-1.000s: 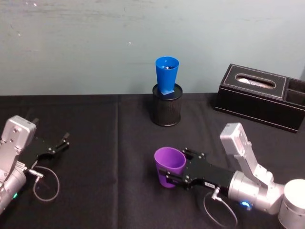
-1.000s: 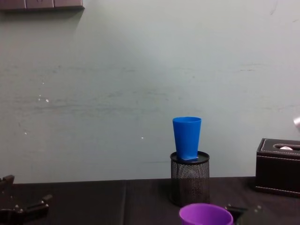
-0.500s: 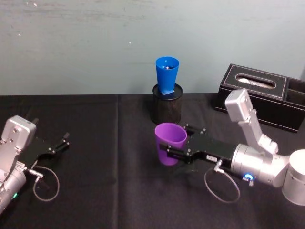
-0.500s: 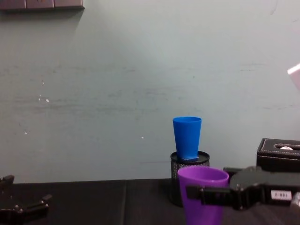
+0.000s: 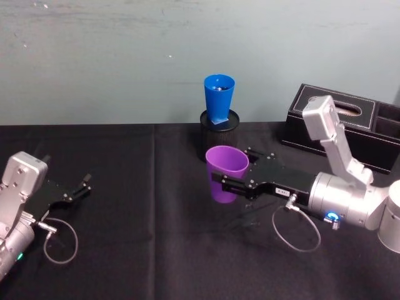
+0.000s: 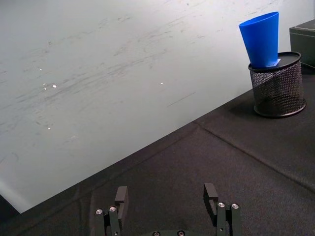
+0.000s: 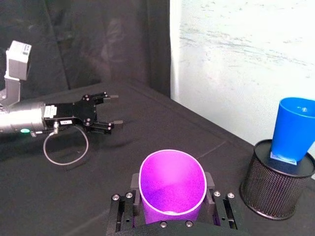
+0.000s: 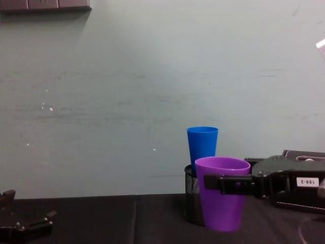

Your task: Pick up one cup with a gripper and tap it against the other cup.

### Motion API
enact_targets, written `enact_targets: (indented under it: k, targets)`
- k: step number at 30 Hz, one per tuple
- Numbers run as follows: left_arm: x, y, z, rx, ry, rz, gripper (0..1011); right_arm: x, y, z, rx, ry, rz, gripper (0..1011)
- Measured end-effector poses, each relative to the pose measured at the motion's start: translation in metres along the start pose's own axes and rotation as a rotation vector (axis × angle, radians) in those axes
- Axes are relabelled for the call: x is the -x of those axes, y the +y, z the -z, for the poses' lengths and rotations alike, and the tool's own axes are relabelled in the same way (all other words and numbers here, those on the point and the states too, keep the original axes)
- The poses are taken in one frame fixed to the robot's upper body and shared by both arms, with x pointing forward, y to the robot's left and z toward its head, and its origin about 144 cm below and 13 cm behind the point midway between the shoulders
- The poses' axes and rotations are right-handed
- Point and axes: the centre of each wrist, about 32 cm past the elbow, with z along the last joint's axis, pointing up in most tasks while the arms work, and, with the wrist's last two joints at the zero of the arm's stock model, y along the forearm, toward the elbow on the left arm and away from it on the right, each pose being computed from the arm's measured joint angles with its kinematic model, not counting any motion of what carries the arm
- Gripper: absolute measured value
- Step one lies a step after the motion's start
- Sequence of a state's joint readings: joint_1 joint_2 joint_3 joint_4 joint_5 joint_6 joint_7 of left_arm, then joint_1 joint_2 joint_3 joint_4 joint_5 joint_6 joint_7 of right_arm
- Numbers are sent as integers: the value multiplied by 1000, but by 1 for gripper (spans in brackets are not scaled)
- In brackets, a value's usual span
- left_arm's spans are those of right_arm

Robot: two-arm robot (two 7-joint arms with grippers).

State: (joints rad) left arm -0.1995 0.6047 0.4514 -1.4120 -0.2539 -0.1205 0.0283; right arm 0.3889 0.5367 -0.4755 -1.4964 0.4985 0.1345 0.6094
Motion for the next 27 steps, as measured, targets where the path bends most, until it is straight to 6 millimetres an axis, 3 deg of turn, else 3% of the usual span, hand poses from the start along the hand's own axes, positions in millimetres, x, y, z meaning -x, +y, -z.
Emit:
enact_targets:
  k: [12, 27]
  targets:
    - [0, 0, 0, 0, 0, 0, 1000, -2, -1, -32, 29, -41, -27, 722]
    - [0, 0, 0, 0, 0, 0, 1000, -2, -1, -29, 25, -35, -25, 722]
